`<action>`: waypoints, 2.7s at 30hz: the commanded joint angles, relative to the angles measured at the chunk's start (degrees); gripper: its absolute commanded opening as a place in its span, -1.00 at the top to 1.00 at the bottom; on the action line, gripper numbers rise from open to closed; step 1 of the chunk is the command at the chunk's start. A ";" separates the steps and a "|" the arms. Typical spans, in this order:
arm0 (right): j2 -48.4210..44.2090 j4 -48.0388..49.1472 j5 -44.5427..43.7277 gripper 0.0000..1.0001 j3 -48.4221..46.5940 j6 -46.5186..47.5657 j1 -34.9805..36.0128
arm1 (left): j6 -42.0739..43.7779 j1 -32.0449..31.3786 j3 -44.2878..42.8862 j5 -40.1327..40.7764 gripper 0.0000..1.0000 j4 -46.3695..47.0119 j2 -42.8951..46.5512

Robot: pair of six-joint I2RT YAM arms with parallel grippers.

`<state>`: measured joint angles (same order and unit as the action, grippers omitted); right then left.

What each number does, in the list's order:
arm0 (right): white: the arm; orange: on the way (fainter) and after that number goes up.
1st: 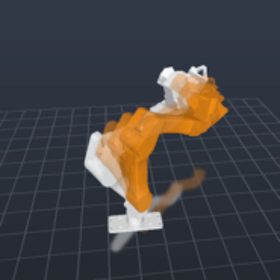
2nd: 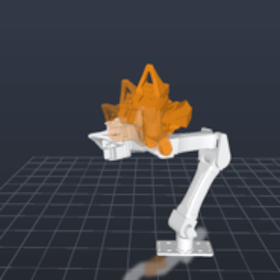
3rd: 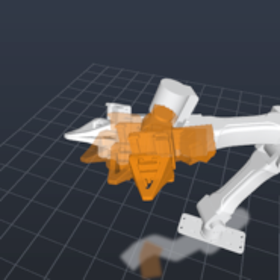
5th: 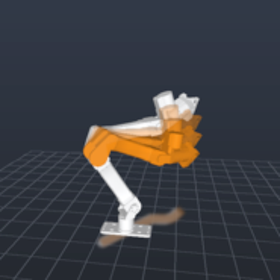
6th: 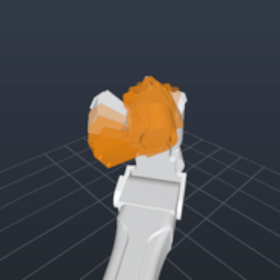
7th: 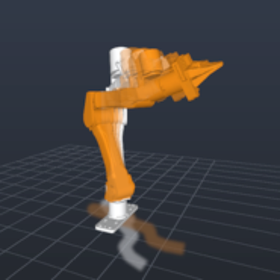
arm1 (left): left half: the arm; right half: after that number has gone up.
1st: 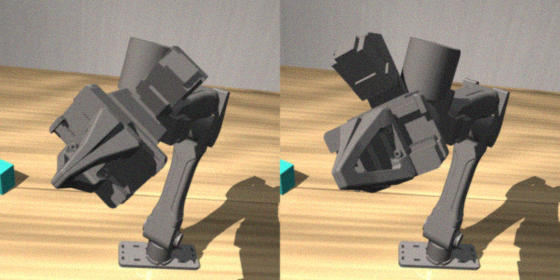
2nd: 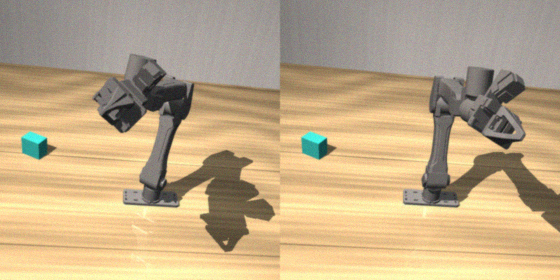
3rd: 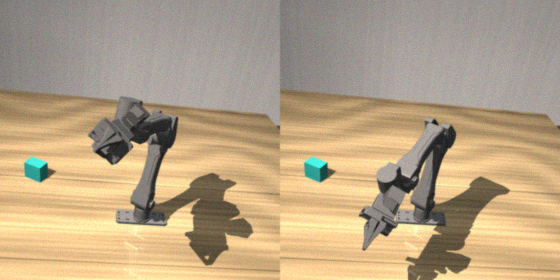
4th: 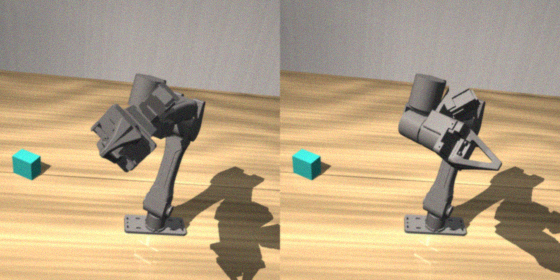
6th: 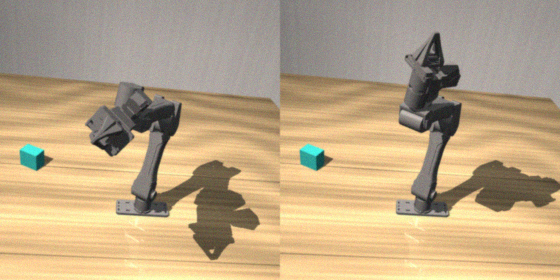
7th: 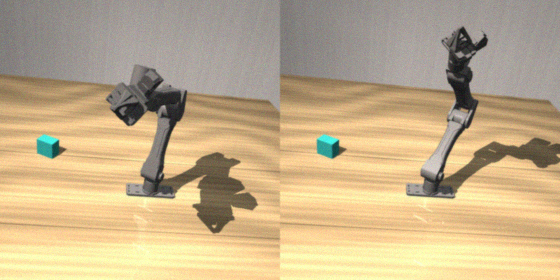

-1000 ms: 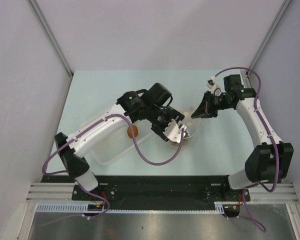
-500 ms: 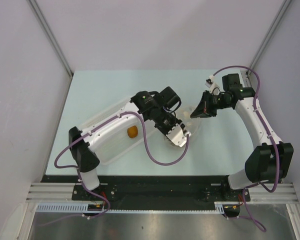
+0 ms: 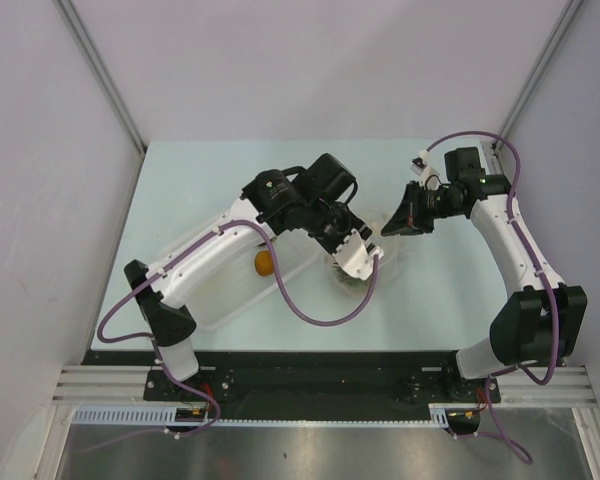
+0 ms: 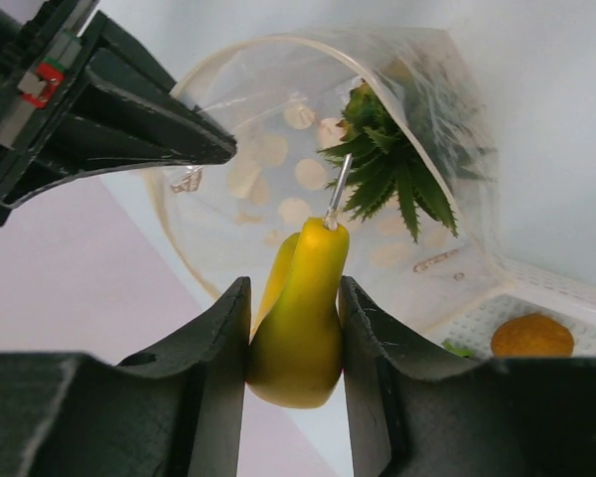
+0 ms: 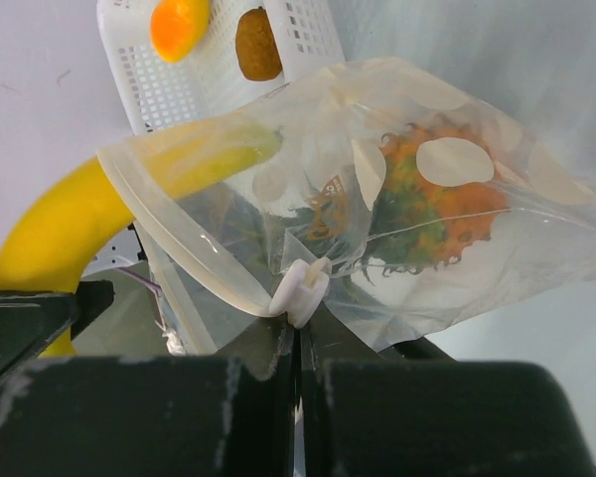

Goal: Place the food in the zip-top bag and seal the zipper
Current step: Adjust the fake fruit in the zipper food storage bag, then pick up the fake fruit from the bin.

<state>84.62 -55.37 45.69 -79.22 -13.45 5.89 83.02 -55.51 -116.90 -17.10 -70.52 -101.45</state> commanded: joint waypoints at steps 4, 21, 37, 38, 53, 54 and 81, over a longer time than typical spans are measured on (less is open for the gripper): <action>-0.59 0.79 0.71 1.00 -3.13 0.18 0.17 | -2.41 -0.57 -2.01 -1.95 0.97 6.52 -0.24; -0.25 -1.23 0.27 1.00 -5.77 4.93 -0.27 | -28.16 -1.10 26.15 -3.83 0.03 49.97 4.04; 1.42 -1.58 -2.62 1.00 -7.35 6.33 -0.71 | -56.66 10.40 32.98 -4.16 -0.89 40.18 28.15; 1.43 -1.58 -3.06 1.00 -7.61 6.77 -0.70 | -56.31 14.25 31.66 -4.69 -0.89 36.98 28.06; 1.51 -2.72 -8.51 1.00 -9.99 9.94 -0.44 | -42.07 43.28 43.76 4.25 -0.86 10.05 21.47; 1.43 -2.81 -8.69 1.00 -10.08 9.94 -0.44 | -41.98 43.64 44.56 5.58 -0.86 10.49 21.03; 2.39 -3.25 -11.68 1.00 -9.73 12.49 1.14 | -40.83 43.64 51.71 13.25 0.04 21.05 7.84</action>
<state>87.46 -58.46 34.76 -86.83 -1.67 6.70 42.48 -11.60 -61.52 0.54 -46.85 -95.70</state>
